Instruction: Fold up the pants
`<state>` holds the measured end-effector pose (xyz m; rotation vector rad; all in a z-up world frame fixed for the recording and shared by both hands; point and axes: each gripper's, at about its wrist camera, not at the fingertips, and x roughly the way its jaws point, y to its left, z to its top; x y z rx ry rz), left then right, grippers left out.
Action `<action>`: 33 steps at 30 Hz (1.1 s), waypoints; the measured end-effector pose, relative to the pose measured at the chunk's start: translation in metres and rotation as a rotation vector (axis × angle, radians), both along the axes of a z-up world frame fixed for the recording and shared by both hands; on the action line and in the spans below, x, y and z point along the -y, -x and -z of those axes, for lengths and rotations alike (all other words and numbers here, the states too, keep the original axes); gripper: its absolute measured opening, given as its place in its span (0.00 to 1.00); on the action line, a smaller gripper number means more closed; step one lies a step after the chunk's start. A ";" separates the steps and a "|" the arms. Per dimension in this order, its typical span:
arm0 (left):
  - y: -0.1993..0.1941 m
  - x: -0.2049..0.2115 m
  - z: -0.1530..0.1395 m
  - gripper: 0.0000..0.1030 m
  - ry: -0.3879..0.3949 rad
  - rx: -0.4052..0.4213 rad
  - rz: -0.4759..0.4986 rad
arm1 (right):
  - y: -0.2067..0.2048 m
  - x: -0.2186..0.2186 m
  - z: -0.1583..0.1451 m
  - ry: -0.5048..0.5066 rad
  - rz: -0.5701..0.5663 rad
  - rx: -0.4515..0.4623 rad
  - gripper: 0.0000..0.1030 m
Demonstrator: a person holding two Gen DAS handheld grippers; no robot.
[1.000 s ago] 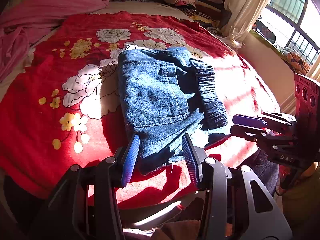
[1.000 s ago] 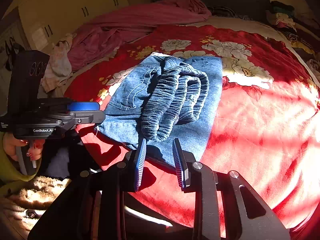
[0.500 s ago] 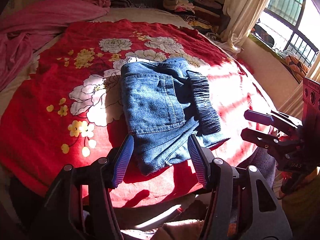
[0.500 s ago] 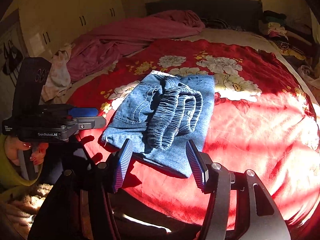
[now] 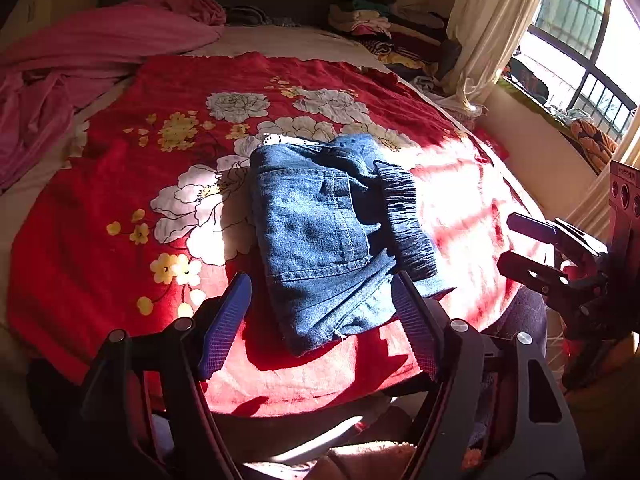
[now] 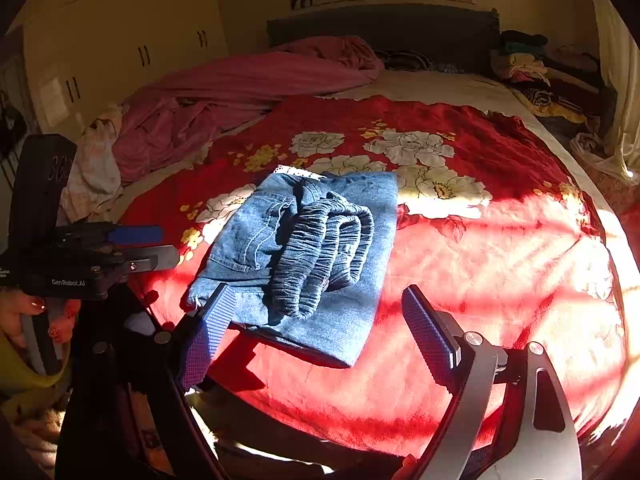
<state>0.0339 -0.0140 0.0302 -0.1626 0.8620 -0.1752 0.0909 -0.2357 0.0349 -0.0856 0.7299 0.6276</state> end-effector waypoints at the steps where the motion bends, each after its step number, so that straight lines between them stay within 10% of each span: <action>1: 0.000 0.000 0.000 0.66 0.000 0.001 -0.001 | 0.000 0.001 -0.001 -0.003 0.008 0.005 0.87; 16: -0.004 -0.009 0.001 0.90 0.006 0.004 -0.046 | -0.006 0.013 -0.010 -0.023 0.122 0.049 0.93; 33: -0.037 -0.030 0.013 0.90 0.003 -0.023 -0.124 | -0.045 0.018 0.000 0.000 0.206 0.014 0.94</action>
